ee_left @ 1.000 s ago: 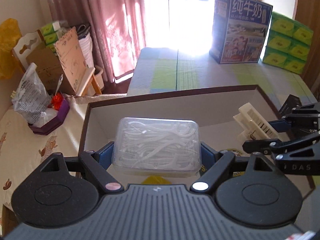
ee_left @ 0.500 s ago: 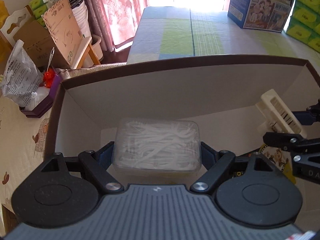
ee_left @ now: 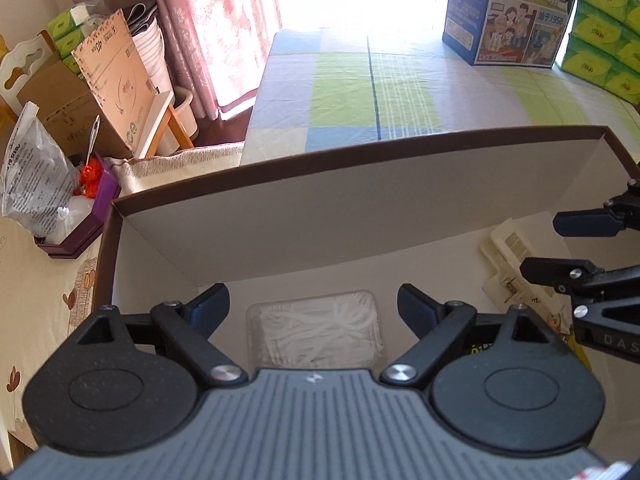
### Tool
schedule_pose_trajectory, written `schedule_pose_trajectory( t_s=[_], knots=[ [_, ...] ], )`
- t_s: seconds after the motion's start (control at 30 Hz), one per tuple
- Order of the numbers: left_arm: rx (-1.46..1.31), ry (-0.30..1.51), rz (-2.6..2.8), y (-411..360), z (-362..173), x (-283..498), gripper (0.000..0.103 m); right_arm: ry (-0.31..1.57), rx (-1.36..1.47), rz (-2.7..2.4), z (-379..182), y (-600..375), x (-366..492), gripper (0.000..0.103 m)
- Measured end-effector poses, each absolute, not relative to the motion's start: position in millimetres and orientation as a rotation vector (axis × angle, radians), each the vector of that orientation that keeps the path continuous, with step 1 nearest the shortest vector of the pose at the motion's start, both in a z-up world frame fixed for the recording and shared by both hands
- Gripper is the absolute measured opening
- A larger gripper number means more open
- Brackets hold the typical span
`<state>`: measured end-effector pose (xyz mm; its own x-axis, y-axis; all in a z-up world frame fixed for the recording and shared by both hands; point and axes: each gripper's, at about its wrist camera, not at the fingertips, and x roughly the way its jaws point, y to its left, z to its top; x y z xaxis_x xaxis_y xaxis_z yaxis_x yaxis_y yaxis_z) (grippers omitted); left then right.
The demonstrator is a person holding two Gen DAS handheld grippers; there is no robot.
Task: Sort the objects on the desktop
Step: 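Open both tools to release the floss box and clip in the box, then withdraw both tools from the box toward the black shaver box and toothbrush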
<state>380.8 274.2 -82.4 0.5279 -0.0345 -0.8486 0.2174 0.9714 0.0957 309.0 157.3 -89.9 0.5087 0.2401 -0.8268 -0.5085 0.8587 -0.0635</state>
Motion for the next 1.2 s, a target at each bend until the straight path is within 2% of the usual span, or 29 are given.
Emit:
schedule_pose_trajectory(
  t_s=[0.13, 0.2, 0.23, 0.47, 0.63, 1.2],
  knots=[
    [0.197, 0.996, -0.163, 275, -78, 377, 0.09, 0.918, -0.292, 0.49, -84, 154, 304, 0.042],
    [0.192, 0.991, -0.173, 275, -74, 373, 0.091, 0.905, -0.267, 0.5, -80, 150, 298, 0.062],
    [0.19, 0.988, -0.177, 275, -72, 371, 0.092, 0.89, -0.254, 0.502, -77, 148, 295, 0.075],
    [0.196, 0.936, -0.201, 275, -50, 345, 0.096, 0.814, -0.188, 0.521, -52, 130, 262, 0.095],
    [0.178, 0.89, -0.2, 276, -31, 320, 0.102, 0.789, -0.14, 0.52, -36, 112, 236, 0.101],
    [0.13, 0.807, -0.139, 259, 10, 223, 0.102, 0.765, -0.109, 0.495, -12, 45, 154, 0.101]
  ],
)
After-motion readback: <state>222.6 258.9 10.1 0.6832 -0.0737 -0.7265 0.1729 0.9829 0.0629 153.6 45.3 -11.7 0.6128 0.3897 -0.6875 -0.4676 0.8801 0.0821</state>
